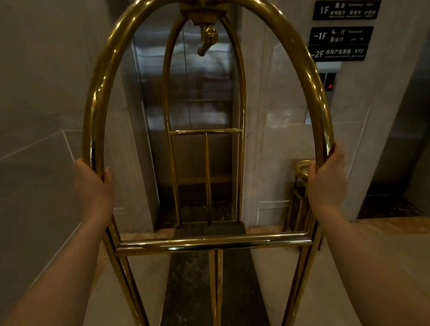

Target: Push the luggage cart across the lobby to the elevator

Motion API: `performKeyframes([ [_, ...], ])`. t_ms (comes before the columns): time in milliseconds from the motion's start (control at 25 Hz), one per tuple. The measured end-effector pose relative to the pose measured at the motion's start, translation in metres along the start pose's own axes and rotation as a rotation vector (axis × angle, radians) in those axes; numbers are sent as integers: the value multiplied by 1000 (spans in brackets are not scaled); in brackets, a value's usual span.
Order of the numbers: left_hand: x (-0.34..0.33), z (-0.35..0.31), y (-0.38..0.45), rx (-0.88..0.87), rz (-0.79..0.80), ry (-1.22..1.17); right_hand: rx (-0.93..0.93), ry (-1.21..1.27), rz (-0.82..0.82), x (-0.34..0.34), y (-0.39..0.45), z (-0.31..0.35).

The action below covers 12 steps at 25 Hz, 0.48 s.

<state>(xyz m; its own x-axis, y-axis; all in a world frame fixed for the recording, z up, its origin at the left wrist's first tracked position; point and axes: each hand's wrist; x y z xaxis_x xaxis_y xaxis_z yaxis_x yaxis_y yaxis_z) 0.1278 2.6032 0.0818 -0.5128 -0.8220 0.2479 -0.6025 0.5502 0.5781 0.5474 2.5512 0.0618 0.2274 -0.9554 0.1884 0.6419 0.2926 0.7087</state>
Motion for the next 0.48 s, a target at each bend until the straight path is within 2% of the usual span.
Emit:
performKeyframes([
  [160, 9, -2, 3, 17, 113, 10, -22, -26, 42, 3, 1, 1],
  [280, 17, -6, 7, 19, 150, 123, -30, -48, 84, 10, 2, 8],
  [360, 22, -8, -3, -58, 77, 185, 4, -68, 117, 19, -1, 10],
  [480, 26, -15, -33, -349, -103, 153, 72, -153, 101, 29, -14, 10],
])
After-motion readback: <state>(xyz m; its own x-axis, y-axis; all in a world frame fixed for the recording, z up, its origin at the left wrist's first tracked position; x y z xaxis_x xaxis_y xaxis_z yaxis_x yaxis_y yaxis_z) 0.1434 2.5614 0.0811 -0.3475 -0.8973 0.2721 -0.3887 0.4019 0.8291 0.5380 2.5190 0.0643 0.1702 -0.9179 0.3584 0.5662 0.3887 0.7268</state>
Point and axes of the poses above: each hand's wrist, its own y-axis towards the middle knuckle, its own x-axis out of the back of the hand, z = x × y, and after that the axes turned 10 degrees about -z, right-handed
